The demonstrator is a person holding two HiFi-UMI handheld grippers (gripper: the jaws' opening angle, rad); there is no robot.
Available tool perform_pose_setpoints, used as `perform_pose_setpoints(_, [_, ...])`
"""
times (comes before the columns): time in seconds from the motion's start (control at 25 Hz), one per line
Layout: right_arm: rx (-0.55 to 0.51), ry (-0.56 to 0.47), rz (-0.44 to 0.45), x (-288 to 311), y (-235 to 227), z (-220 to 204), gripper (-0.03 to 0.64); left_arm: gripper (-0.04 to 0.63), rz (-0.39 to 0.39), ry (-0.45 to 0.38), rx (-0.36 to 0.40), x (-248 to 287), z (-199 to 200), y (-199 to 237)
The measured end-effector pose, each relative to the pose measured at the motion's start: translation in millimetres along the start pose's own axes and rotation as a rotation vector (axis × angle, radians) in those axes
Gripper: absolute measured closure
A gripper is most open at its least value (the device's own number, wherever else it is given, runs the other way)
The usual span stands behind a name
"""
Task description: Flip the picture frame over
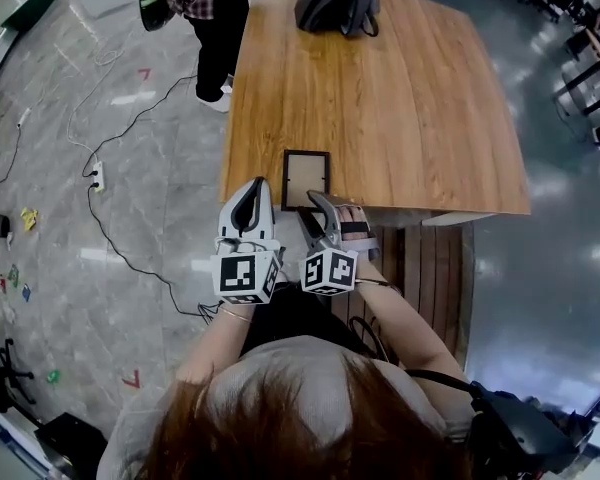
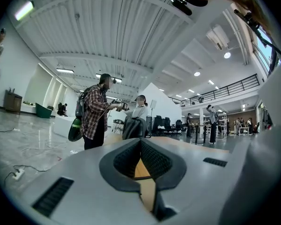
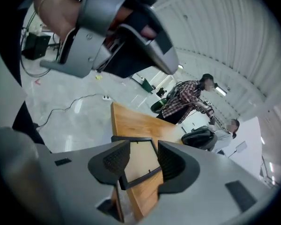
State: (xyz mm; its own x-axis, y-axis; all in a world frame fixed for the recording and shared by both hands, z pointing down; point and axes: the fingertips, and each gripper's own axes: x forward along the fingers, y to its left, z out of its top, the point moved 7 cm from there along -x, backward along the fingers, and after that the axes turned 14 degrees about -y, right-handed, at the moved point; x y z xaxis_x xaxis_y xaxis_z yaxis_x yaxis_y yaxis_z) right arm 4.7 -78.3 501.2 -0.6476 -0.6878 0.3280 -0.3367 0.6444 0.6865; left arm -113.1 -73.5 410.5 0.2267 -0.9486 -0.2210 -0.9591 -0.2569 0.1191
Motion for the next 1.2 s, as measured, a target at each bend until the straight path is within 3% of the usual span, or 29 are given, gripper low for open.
perform_pose_setpoints(0.2, [-0.104,0.042,0.064,12,28,-10,0.417,0.588,0.010,-0.005,0.008,-1,5,2])
perform_pose_setpoints(0.44, [-0.160,0.083,0.081,25,44,-17,0.393,0.588,0.004,0.005,0.011,-2,7,4])
perform_pose_setpoints(0.8, [-0.320,0.231,0.013,47,45,-58,0.393,0.588,-0.006,0.017,0.022,-8,9,5])
perform_pose_setpoints(1.2, [-0.324,0.192,0.029,36,45,-55,0.444,0.588,0.006,0.012,0.018,-9,12,10])
